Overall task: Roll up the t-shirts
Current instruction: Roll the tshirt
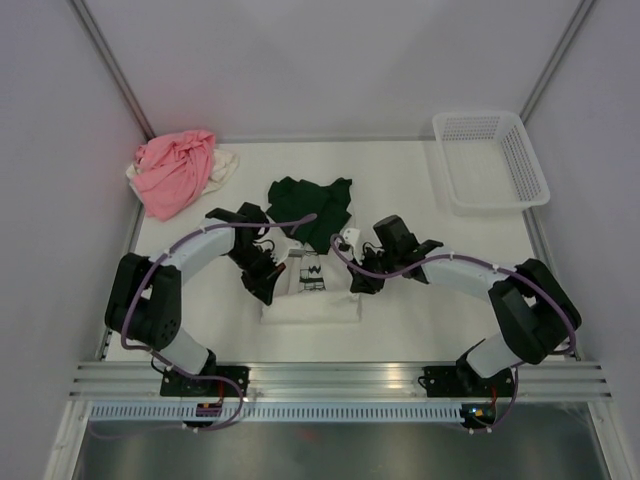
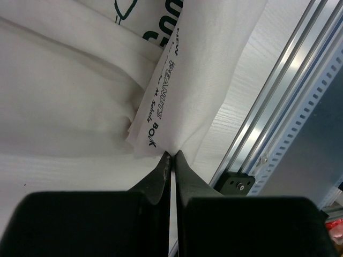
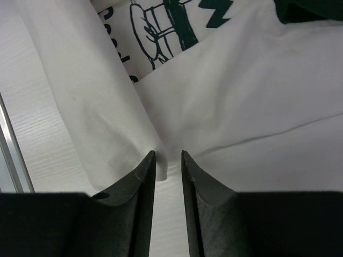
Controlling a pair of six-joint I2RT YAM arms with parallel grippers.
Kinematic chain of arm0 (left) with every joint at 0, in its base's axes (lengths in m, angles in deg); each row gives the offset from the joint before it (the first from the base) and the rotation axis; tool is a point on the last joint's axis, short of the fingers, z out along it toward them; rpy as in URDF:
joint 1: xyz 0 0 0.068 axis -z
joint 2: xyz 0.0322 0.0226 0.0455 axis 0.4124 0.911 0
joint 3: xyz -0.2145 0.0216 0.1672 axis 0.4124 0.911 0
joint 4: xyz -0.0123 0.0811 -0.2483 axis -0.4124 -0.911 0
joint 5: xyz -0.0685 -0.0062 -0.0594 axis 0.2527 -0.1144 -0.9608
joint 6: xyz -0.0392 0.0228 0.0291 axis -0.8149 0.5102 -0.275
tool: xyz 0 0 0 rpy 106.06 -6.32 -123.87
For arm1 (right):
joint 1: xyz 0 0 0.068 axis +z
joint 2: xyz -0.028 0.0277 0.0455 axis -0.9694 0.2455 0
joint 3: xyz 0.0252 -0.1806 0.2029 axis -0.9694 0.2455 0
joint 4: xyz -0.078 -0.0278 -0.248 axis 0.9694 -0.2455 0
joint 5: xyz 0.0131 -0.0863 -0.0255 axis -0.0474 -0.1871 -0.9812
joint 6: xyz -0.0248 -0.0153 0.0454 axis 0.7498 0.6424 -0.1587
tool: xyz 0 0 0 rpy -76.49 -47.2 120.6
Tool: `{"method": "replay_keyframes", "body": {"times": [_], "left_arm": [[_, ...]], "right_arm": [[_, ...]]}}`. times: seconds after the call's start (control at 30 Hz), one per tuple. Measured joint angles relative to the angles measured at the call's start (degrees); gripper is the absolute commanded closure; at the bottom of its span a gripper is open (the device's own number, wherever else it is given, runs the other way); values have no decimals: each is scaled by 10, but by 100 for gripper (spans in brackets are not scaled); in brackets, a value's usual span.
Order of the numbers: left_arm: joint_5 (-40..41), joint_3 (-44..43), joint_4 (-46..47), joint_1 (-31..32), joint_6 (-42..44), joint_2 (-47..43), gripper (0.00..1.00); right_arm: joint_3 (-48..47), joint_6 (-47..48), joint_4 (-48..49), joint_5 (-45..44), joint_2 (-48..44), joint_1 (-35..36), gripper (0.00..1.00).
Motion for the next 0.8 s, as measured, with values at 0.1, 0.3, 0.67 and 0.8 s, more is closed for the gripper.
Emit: {"method": "replay_keyframes", "body": {"times": [0.1,0.3,0.67,0.8], "left_arm": [[0,-4,0,0,0,5,97],[4,-4,1,-11,0,12,93],[42,-36,18,-22,-46,76,66],[61,-45,32,-22,-68,76,66]], "right_arm": [[0,-18,-5,-10,-22,-10,66],[-1,-49,-1,-19,-87,2,71],[3,-62,49,-46,-12,100,82],[2,-63,42,-85,31,101,85]]}}
